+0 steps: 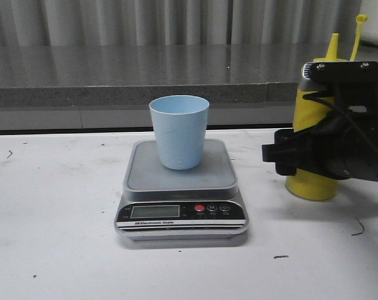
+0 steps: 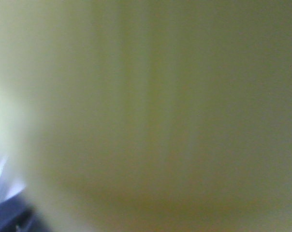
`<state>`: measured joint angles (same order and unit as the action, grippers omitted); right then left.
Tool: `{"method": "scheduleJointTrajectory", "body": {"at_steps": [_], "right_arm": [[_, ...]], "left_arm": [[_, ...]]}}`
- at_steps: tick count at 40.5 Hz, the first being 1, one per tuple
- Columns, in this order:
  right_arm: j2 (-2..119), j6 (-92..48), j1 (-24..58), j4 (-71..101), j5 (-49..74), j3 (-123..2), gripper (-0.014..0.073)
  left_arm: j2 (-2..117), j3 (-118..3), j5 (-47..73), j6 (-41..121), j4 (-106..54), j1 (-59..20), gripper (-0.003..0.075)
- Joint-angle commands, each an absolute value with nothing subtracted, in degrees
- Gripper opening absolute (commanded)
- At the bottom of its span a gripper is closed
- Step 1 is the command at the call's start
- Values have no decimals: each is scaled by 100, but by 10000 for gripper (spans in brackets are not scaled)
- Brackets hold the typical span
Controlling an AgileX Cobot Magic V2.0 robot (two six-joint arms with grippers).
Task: Pour seasoning into cup on scale with both arms
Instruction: 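Lower the upright bottle back onto the table with the right gripper, then open the right gripper and withdraw it from the bottle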
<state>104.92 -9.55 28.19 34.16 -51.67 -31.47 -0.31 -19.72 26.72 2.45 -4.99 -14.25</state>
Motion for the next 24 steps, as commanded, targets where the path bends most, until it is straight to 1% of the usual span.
{"method": "scheduleJointTrajectory", "body": {"at_steps": [1, 9, 18, 24], "right_arm": [[10135, -952, 2809, 3332, -5530, -3224, 624], [9975, -958, 2809, 3349, -5639, -3050, 624], [9808, -958, 2814, 3267, -5765, -2521, 624], [9434, -953, 2837, 2890, -5921, -2091, 624]], "left_arm": [[-108, -2107, 2218, 196, -559, -1413, -20], [-108, -2107, 2218, 196, -559, -1413, -20], [-108, -2107, 2218, 196, -559, -1413, -20], [-108, -2107, 2218, 196, -559, -1413, -20]]}}
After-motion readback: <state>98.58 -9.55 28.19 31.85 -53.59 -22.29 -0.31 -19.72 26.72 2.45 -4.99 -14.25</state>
